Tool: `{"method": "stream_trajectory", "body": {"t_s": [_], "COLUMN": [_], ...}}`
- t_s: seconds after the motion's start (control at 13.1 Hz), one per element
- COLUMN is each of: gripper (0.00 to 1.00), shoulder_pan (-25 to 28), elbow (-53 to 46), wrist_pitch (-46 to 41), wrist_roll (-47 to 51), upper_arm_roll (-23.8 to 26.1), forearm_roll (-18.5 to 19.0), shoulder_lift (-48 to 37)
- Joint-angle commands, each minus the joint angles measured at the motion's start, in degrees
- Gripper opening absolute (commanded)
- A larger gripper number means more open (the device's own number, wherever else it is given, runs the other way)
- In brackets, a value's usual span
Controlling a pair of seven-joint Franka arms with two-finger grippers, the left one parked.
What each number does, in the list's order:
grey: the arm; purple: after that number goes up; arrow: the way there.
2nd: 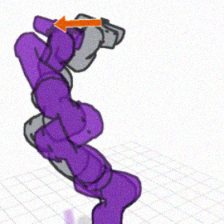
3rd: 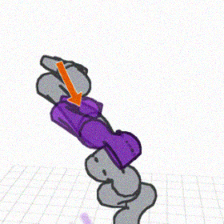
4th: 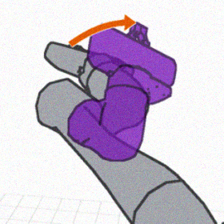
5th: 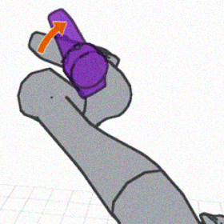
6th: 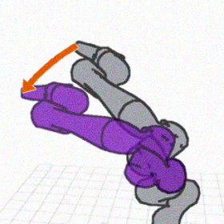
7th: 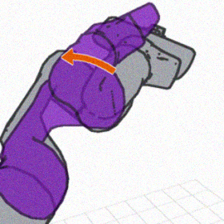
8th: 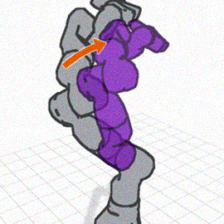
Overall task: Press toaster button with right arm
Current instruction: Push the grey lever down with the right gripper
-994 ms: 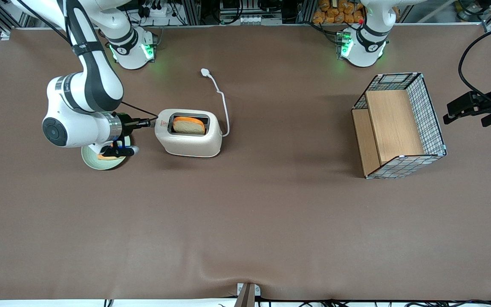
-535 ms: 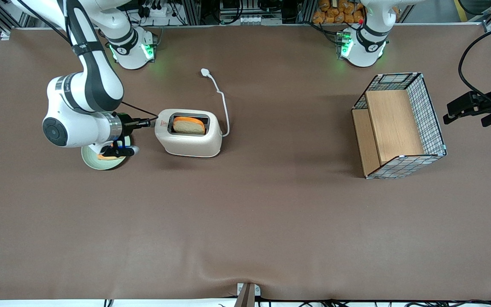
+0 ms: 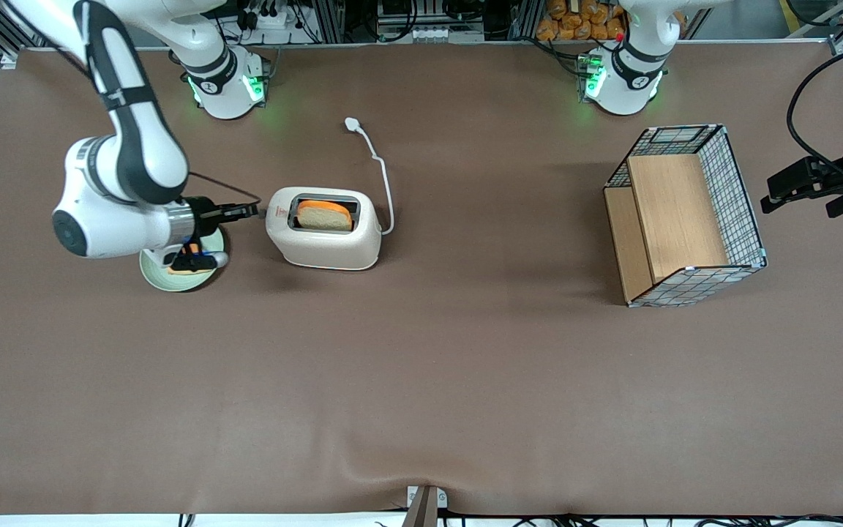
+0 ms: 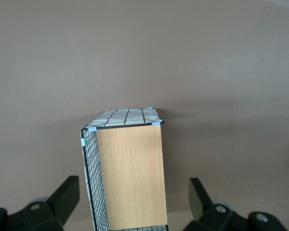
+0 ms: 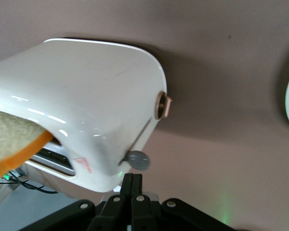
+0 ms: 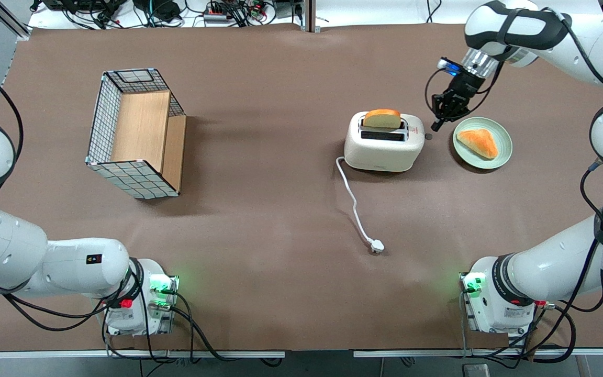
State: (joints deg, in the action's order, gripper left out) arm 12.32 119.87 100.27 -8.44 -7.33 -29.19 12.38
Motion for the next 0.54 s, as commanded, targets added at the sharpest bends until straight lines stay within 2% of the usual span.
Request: {"method": "stream_trajectory", "body": {"t_s": [0.0, 0.46], "gripper": [0.0, 0.0], "shoulder_pan": [-0.36, -0.02], "elbow": [0.71, 1.15], "wrist_pitch": [0.01, 0.1], "wrist_roll": [-1.23, -1.15], "upper_arm_roll": [0.56, 0.56], "forearm_roll": [-2.01, -2.18], "shoulder_lift": [-0.16, 0.28]}}
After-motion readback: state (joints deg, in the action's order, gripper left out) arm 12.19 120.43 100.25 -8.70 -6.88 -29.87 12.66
